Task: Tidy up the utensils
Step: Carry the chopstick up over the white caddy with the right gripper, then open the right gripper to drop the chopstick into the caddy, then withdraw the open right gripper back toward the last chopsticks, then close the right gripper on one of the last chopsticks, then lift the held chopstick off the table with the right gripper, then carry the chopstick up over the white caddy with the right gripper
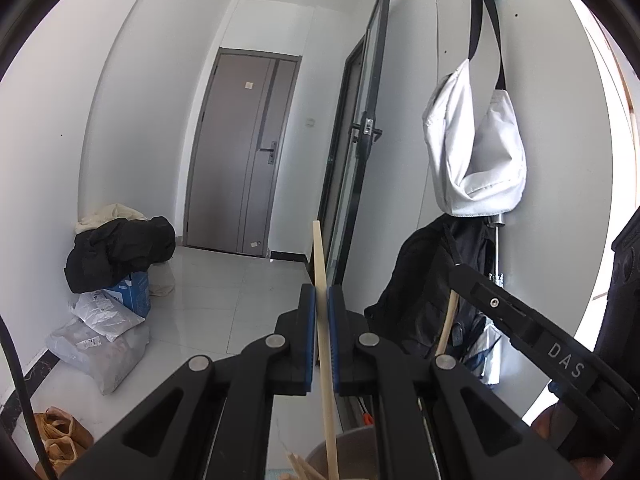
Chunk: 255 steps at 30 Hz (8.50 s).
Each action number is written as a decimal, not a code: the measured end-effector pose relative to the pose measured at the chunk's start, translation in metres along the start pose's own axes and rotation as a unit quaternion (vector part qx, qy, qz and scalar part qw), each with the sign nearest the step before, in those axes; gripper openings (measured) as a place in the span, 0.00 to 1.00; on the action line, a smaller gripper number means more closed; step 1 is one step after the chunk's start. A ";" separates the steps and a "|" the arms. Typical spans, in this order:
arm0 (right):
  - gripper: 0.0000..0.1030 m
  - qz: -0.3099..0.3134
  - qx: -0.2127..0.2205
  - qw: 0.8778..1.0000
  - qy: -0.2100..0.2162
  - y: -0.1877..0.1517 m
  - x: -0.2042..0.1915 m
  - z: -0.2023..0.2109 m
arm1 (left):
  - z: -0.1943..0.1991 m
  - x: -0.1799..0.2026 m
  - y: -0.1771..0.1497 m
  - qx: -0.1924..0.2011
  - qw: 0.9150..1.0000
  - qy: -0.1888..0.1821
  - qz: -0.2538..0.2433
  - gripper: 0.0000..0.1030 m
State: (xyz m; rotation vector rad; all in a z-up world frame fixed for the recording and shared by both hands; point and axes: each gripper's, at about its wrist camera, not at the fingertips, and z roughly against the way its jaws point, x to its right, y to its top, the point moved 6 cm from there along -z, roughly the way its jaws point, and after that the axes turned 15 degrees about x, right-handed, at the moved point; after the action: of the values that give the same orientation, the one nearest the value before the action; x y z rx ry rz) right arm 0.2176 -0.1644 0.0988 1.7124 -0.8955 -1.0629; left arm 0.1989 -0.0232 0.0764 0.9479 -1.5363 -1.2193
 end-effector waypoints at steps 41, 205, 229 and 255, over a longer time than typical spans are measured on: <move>0.67 -0.039 -0.119 0.992 0.026 -0.002 -0.032 0.113 | 0.085 -0.003 0.007 -0.165 0.985 0.040 0.037 0.65; 0.05 -0.048 -0.198 0.979 -0.029 -0.061 -0.015 0.219 | 0.140 0.045 -0.049 -0.196 0.978 0.004 0.072 0.02; 0.05 -0.021 -0.185 0.982 -0.005 -0.046 -0.041 0.200 | 0.123 0.034 -0.012 -0.170 0.982 0.010 0.076 0.02; 0.05 -0.010 -0.093 0.994 0.050 0.078 -0.049 0.114 | 0.037 0.016 0.068 -0.062 0.994 0.037 0.078 0.02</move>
State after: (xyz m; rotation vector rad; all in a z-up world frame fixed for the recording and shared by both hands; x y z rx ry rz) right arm 0.0855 -0.1819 0.1601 1.6060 -0.6956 -1.0315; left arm 0.1574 -0.0139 0.1435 0.7686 -1.4312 -1.1425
